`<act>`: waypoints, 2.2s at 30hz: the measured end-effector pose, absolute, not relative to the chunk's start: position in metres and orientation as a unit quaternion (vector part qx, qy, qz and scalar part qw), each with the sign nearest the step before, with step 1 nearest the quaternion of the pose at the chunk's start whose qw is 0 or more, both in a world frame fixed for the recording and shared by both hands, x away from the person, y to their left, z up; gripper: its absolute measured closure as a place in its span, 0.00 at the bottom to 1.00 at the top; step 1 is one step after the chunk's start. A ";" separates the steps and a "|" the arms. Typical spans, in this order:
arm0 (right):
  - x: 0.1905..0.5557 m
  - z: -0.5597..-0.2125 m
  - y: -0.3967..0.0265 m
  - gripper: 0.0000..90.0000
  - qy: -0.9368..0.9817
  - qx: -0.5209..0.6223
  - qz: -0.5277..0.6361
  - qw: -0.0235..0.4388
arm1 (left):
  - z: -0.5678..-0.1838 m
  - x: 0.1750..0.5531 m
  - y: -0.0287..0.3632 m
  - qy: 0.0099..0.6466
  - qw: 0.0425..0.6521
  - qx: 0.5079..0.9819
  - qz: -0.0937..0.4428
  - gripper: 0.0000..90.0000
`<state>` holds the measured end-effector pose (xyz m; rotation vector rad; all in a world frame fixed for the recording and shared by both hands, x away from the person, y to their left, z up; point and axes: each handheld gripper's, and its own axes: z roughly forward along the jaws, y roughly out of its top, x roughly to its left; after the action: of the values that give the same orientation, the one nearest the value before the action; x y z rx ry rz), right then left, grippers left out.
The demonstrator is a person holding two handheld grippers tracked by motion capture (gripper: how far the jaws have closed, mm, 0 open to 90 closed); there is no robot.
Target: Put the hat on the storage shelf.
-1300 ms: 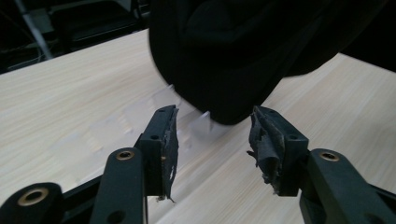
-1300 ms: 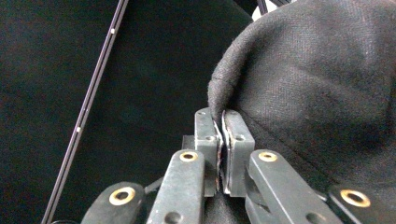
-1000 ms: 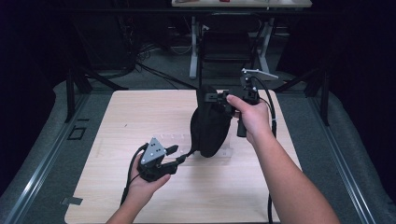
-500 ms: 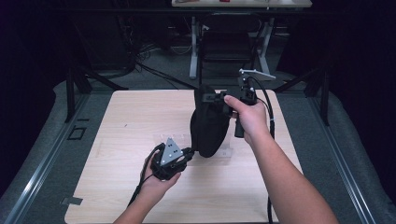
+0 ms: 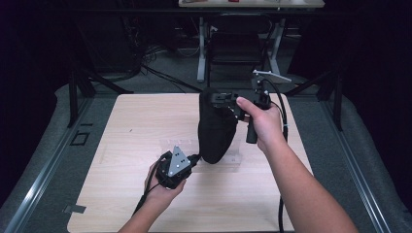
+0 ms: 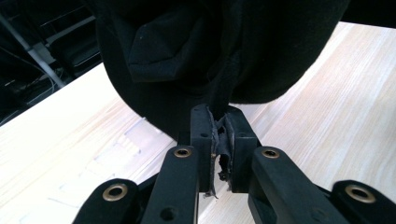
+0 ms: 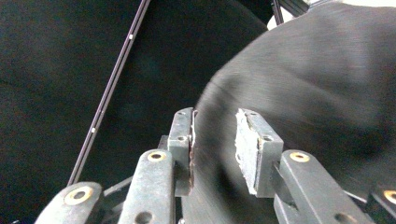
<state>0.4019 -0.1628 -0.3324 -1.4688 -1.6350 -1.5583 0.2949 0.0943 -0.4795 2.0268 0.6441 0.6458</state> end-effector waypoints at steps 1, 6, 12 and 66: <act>0.401 -0.332 -0.165 0.75 -0.592 -0.531 -0.565 0.221 | -0.479 0.295 0.096 0.261 0.442 0.817 0.261 0.94; 0.397 -0.329 -0.174 0.74 -0.602 -0.533 -0.559 0.202 | -0.482 0.296 0.104 0.272 0.441 0.815 0.260 0.95; 0.393 -0.327 -0.180 0.73 -0.613 -0.536 -0.552 0.180 | -0.492 0.295 0.111 0.282 0.446 0.810 0.256 0.95; 0.318 -0.412 -0.212 0.70 -0.764 -0.532 -0.351 -0.101 | -0.548 0.275 0.214 0.420 0.471 0.758 0.168 0.48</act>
<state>0.3175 -0.2116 -0.4124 -1.7876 -2.5669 -1.1798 0.2752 0.2136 -0.5482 1.8561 1.0290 0.4108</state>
